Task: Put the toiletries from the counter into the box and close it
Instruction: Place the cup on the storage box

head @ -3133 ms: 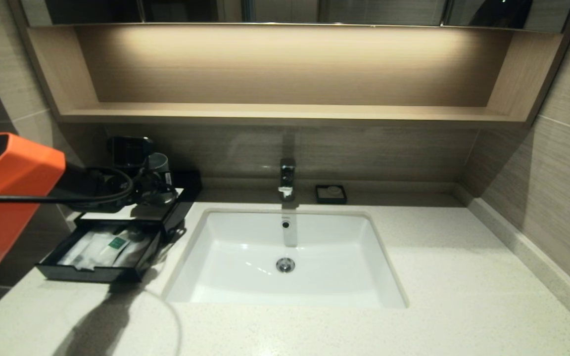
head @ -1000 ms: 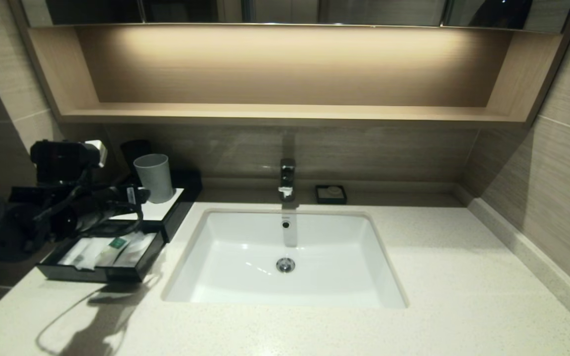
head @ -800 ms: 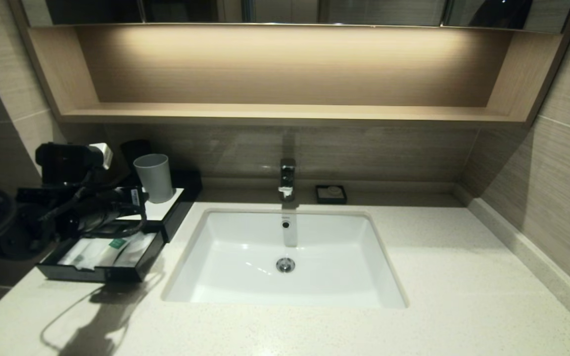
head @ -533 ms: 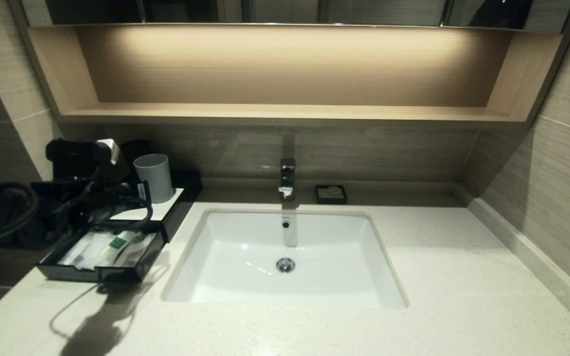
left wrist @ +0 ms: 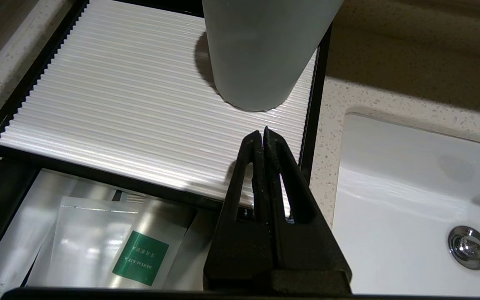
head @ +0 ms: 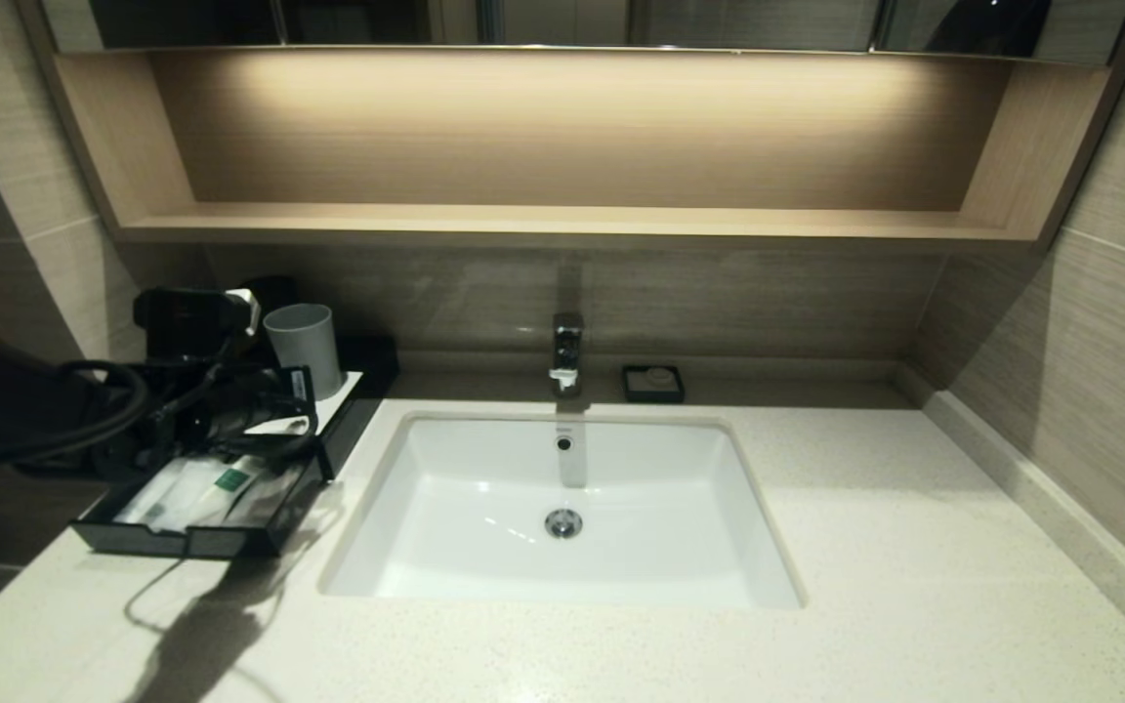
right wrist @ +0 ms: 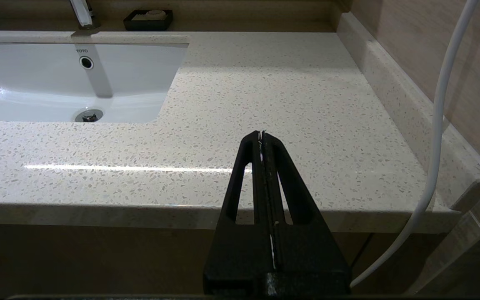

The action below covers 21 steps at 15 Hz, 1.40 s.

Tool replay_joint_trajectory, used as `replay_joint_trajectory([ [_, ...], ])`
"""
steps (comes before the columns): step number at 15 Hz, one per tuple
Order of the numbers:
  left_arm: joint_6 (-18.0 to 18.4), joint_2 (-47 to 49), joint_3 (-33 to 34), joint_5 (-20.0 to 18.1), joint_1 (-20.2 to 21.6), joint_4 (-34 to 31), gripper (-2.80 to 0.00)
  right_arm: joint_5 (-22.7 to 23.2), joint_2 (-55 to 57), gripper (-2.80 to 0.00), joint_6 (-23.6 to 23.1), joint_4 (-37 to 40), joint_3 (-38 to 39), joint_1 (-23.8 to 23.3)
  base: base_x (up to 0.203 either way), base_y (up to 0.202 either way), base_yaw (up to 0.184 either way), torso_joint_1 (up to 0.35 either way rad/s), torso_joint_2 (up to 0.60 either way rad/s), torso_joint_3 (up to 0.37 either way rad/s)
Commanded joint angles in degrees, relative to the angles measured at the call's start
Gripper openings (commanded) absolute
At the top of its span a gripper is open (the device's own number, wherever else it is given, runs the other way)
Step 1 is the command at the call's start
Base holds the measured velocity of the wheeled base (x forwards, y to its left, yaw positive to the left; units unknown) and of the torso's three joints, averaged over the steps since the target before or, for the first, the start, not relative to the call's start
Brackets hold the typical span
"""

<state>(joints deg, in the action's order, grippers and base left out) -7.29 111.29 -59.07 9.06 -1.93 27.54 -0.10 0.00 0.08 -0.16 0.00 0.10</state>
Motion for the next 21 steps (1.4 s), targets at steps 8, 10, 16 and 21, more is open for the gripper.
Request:
replay_joint_trajectory([
  [8,-0.5,4.3,-1.5,-0.1,-1.4,2.5,-2.8,0.0,-0.1,-2.8,0.0,0.0,0.1,0.0,0.0,0.0,0.0,0.0,0.0,0.0],
  [10,-0.5,4.3,-1.2,0.0,-1.7,3.0,-2.8,0.0,-0.1,-2.8,0.0,0.0,0.1,0.0,0.0,0.0,0.0,0.0,0.0,0.0],
  [16,-0.2,7.1,-1.8,0.6,-2.0,4.6,-2.8,0.0,0.0,-2.8,0.0,0.0,0.1,0.1,0.0,0.0,0.0,0.0,0.0,0.0],
  [21,0.0,8.4,-2.2,1.0,-2.0,6.4,-2.8,0.0,-0.1,-2.8,0.0,0.0,0.1,0.0,0.0,0.0,0.0,0.0,0.0,0.0],
])
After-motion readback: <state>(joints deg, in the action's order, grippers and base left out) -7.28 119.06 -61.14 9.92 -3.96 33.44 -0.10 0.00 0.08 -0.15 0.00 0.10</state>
